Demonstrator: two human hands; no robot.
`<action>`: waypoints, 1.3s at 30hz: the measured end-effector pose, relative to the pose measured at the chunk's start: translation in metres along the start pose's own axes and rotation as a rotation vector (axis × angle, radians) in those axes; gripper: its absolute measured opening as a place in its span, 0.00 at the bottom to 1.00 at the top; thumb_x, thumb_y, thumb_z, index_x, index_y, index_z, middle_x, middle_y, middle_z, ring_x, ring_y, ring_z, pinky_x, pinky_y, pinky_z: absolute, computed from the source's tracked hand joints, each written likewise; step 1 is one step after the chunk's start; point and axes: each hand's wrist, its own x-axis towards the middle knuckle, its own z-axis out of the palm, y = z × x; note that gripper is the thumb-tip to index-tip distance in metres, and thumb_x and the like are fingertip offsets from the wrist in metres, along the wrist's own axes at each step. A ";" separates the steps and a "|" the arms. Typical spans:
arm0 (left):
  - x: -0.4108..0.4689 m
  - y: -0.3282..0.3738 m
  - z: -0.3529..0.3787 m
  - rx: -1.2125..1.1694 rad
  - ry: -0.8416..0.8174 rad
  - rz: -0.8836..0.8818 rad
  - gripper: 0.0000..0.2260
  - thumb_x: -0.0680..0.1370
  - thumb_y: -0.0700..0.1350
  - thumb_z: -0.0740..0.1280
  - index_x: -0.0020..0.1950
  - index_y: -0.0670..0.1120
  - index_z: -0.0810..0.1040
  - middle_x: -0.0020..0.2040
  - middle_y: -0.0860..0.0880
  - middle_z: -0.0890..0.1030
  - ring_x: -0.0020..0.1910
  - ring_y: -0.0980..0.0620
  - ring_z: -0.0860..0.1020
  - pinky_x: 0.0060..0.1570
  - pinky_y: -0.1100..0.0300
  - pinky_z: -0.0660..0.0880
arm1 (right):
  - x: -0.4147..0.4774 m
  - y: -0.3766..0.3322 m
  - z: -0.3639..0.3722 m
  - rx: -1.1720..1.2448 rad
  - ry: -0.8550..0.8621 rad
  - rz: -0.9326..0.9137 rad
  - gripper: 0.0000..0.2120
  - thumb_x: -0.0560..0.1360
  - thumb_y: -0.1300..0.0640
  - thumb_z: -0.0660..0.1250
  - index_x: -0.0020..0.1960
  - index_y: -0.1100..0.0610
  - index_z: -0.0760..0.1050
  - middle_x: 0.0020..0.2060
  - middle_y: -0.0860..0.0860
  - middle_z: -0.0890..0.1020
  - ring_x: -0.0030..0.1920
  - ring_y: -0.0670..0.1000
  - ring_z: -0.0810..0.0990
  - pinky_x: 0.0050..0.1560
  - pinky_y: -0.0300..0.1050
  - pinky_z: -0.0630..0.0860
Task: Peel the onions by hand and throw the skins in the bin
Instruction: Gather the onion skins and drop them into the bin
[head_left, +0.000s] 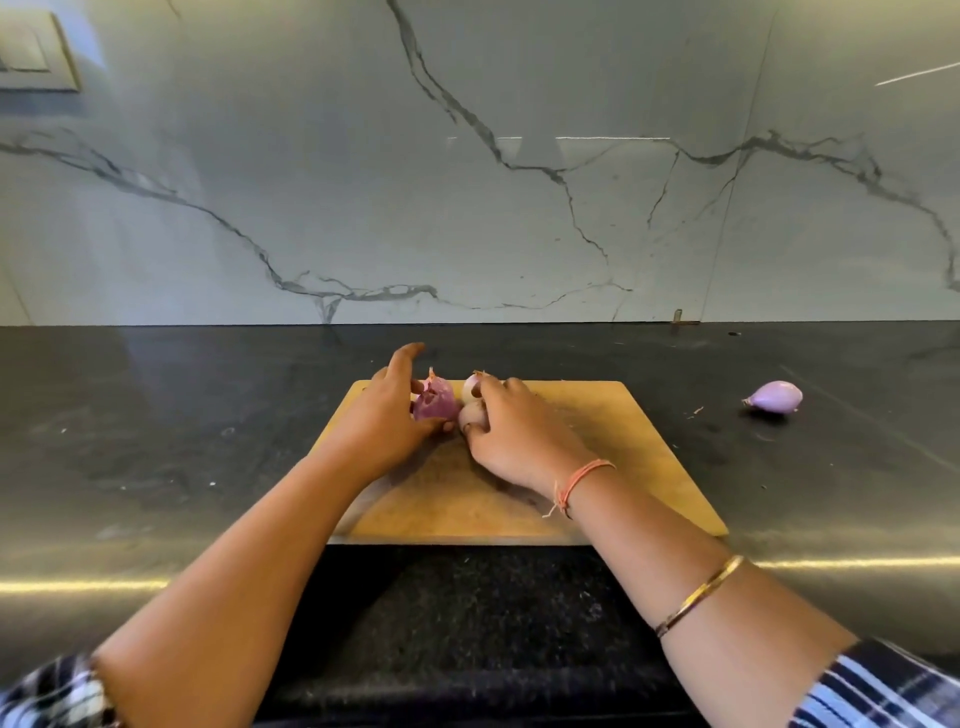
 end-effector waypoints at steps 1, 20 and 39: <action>0.000 0.001 0.000 -0.007 0.004 -0.004 0.42 0.69 0.52 0.75 0.75 0.54 0.54 0.63 0.47 0.76 0.57 0.47 0.78 0.59 0.49 0.75 | -0.001 0.001 0.000 0.000 0.009 -0.007 0.18 0.80 0.52 0.57 0.67 0.56 0.66 0.63 0.57 0.72 0.58 0.58 0.74 0.54 0.49 0.74; -0.015 0.033 -0.003 -0.032 0.352 0.169 0.14 0.76 0.46 0.68 0.62 0.48 0.75 0.64 0.48 0.73 0.63 0.45 0.70 0.62 0.46 0.71 | -0.026 0.124 -0.084 -0.116 0.258 0.313 0.14 0.79 0.53 0.60 0.63 0.55 0.74 0.61 0.56 0.74 0.64 0.60 0.69 0.63 0.55 0.68; -0.011 0.008 -0.014 -0.111 0.429 -0.014 0.10 0.79 0.42 0.65 0.59 0.44 0.77 0.59 0.46 0.76 0.52 0.55 0.71 0.49 0.61 0.68 | -0.035 0.216 -0.092 -0.251 0.110 0.601 0.15 0.77 0.61 0.59 0.64 0.55 0.70 0.65 0.61 0.65 0.66 0.68 0.63 0.60 0.56 0.69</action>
